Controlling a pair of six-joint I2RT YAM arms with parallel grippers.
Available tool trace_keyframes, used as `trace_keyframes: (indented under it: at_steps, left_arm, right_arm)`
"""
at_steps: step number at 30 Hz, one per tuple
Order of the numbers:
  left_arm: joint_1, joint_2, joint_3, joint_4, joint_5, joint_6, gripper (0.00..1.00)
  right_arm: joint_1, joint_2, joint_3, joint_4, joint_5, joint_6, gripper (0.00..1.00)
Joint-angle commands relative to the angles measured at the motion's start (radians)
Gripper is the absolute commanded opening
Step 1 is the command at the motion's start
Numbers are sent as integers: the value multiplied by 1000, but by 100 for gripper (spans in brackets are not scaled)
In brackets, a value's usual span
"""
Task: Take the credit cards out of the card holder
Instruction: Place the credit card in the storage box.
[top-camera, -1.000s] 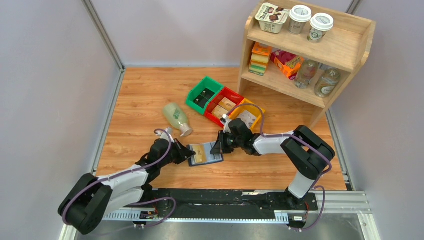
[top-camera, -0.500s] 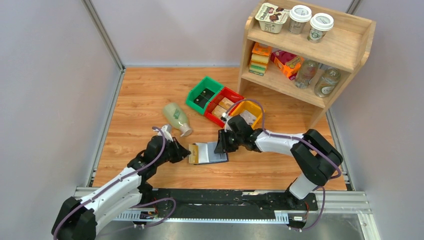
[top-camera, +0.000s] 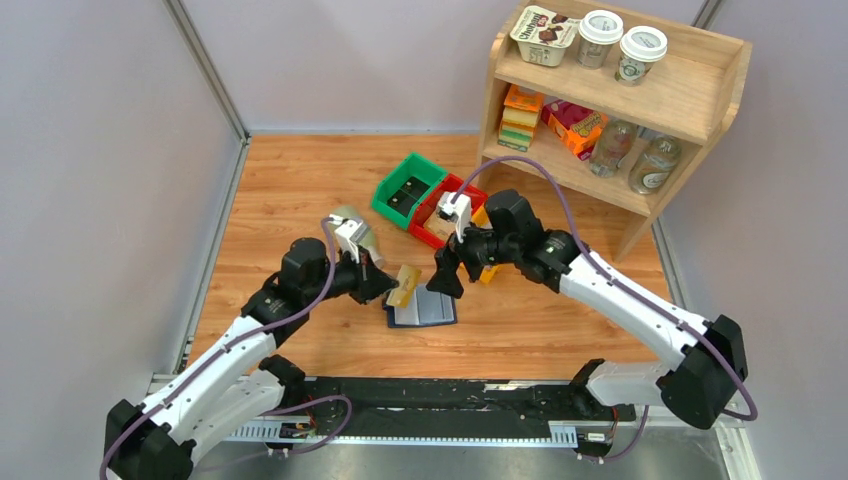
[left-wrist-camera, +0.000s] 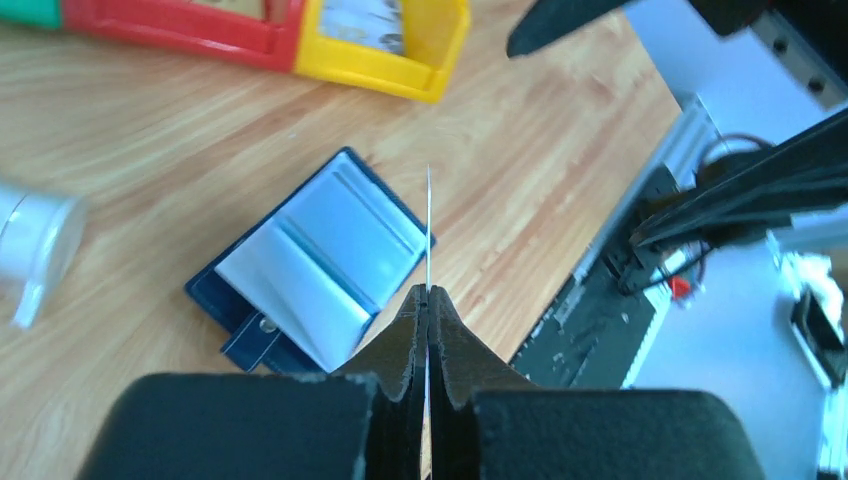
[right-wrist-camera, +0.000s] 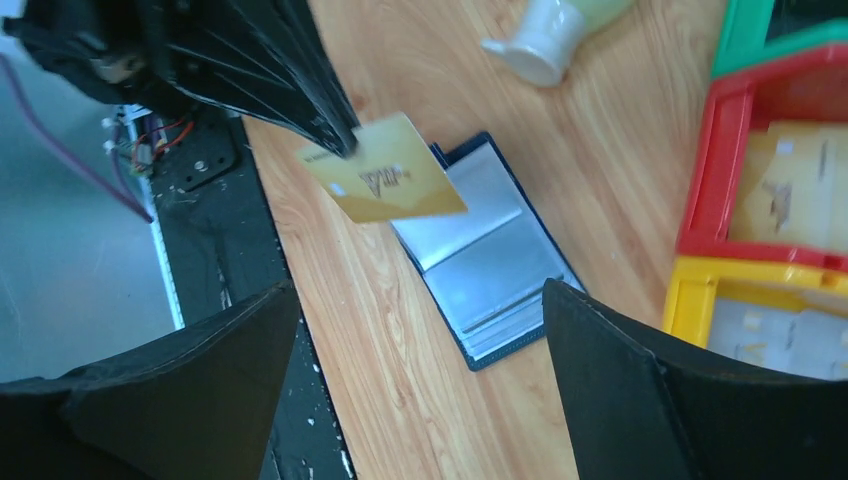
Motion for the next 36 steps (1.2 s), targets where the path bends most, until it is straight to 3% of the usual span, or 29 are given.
trace_keyframes:
  at_steps: [1, 7, 14, 16, 17, 18, 20, 22, 25, 27, 28, 29, 30, 32, 34, 36]
  left_arm:
    - [-1, 41, 103, -56, 243, 196, 0]
    - [-1, 109, 237, -144, 404, 312, 0]
    - [-2, 184, 327, -204, 523, 383, 0]
    - [-1, 192, 337, -216, 523, 401, 0]
    - [-1, 193, 340, -221, 514, 407, 0]
    - [-1, 195, 341, -221, 511, 411, 0]
    - [-1, 196, 347, -234, 491, 421, 0]
    - [-1, 196, 350, -245, 465, 430, 3]
    - [-2, 184, 353, -256, 382, 435, 10]
    - [-1, 163, 350, -264, 272, 417, 25]
    - [-1, 141, 344, -271, 236, 415, 41]
    - [-1, 129, 334, -273, 137, 405, 48]
    - [-2, 97, 326, -273, 72, 392, 59]
    - [-2, 45, 291, -282, -133, 349, 69]
    - [-1, -16, 260, -294, -319, 308, 78]
    - [-2, -75, 234, -313, -471, 271, 80]
  right_arm:
    - [-11, -12, 131, -211, -189, -250, 93]
    - [-11, 72, 238, -290, -353, -321, 84]
    - [-11, 131, 278, -281, -410, -327, 76]
    - [-11, 138, 284, -279, -430, -326, 61]
    - [-11, 142, 287, -284, -431, -323, 48]
    - [-11, 142, 287, -282, -431, -321, 28]
    - [-13, 142, 281, -279, -428, -309, 2]
    - [-17, 138, 260, -250, -424, -277, 0]
    - [-39, 143, 220, -192, -421, -196, 0]
    - [-59, 138, 186, -131, -399, -107, 0]
    - [-68, 135, 170, -99, -380, -68, 0]
    - [-74, 129, 154, -50, -347, -26, 0]
    - [-82, 125, 140, -19, -294, 39, 0]
    - [-94, 126, 125, 38, -184, 145, 0]
    - [-105, 152, 145, 32, -15, 254, 0]
    - [-109, 201, 191, -7, 166, 365, 0]
